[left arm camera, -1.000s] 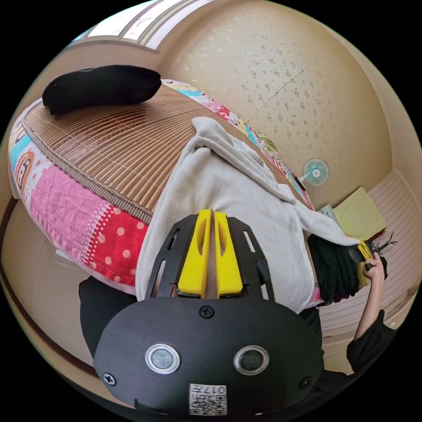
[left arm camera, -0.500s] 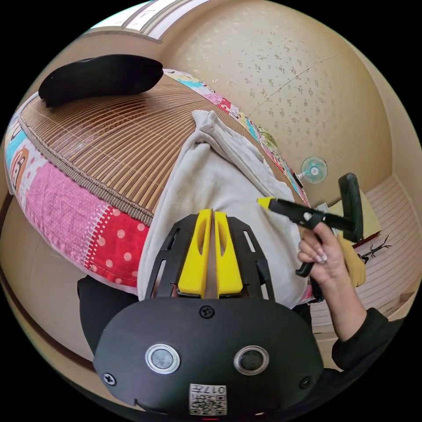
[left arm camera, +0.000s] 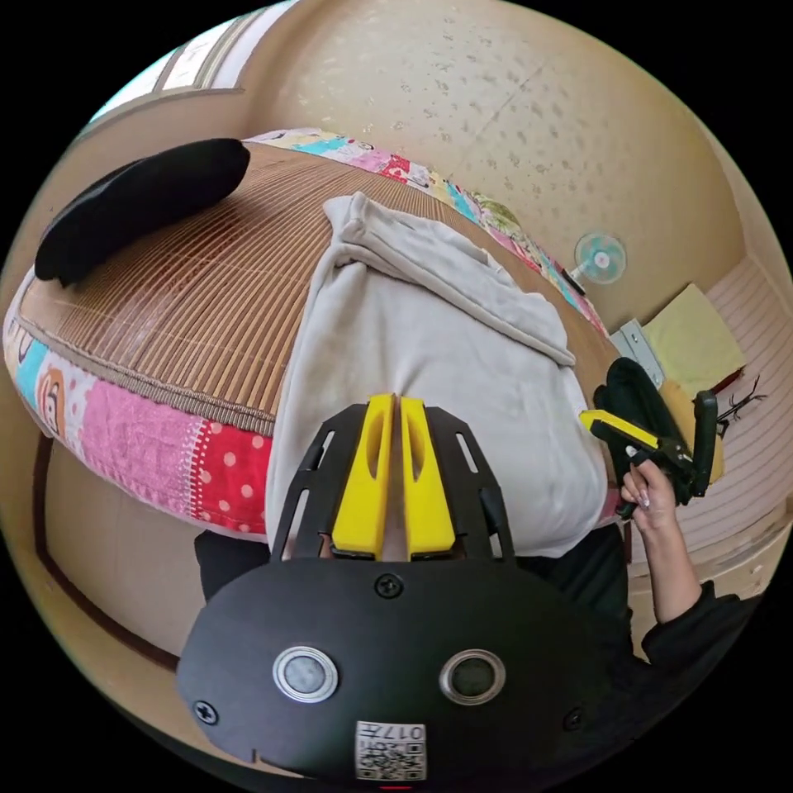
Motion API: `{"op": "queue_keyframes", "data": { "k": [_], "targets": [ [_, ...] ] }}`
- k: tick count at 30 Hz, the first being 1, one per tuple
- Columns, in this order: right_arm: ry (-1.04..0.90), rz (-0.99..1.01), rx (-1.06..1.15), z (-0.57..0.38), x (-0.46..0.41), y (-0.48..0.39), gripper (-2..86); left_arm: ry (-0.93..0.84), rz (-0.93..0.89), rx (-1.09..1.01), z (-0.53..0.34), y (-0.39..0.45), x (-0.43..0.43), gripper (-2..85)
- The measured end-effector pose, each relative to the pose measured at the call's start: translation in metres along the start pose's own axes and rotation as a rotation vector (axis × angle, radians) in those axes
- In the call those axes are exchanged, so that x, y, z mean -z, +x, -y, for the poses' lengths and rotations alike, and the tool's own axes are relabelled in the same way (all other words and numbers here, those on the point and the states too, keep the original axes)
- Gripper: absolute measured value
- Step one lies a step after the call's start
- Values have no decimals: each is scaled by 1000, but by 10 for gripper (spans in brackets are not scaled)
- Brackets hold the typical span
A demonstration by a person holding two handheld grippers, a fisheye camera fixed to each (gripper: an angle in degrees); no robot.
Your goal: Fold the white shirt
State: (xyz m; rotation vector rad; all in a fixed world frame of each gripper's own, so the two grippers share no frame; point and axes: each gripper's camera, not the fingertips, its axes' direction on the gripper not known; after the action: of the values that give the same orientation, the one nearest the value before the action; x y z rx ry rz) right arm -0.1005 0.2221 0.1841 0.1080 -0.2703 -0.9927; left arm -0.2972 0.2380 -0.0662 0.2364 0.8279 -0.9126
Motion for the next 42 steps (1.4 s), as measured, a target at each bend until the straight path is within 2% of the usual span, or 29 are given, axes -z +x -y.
{"op": "queue_keyframes", "data": {
  "k": [3, 5, 7, 8, 16, 22, 28, 33, 35, 38, 42],
  "targets": [
    [-93, -20, -62, -12, -28, 6, 24, 1, 43, 21, -4, 13, 17, -9],
    [-25, -41, -45, -21, -40, -1, 18, 58, 102, 20, -9, 27, 16, -10],
    [-23, -82, -42, -17, -49, -8, 15, -54, 182, -37, 3, 41, -15, -10],
    [-32, -107, -50, -11, -54, -13, 13, -33, 214, -80, 8, 52, -21, -9],
    [-216, -101, -58, 61, -89, 1, 8, -86, 226, -105, 73, 89, -65, -10],
    [-32, 35, -171, 81, -109, 55, 6, -32, 334, -210, 125, 129, -107, -10],
    [3, 95, -264, 98, -119, 81, 5, -23, 334, -208, 159, 138, -122, -10],
    [28, -24, -206, 99, -118, 60, 6, 31, 181, -69, 140, 108, -77, -7],
    [30, -60, -192, 101, -117, 54, 8, 167, 149, -89, 105, 94, -21, -4],
    [37, -44, -198, 103, -113, 60, 9, 274, 72, -76, 52, 66, 44, 12],
    [43, 25, -226, 105, -106, 76, 8, 268, -2, -37, -3, 32, 81, 82]
  ]
}}
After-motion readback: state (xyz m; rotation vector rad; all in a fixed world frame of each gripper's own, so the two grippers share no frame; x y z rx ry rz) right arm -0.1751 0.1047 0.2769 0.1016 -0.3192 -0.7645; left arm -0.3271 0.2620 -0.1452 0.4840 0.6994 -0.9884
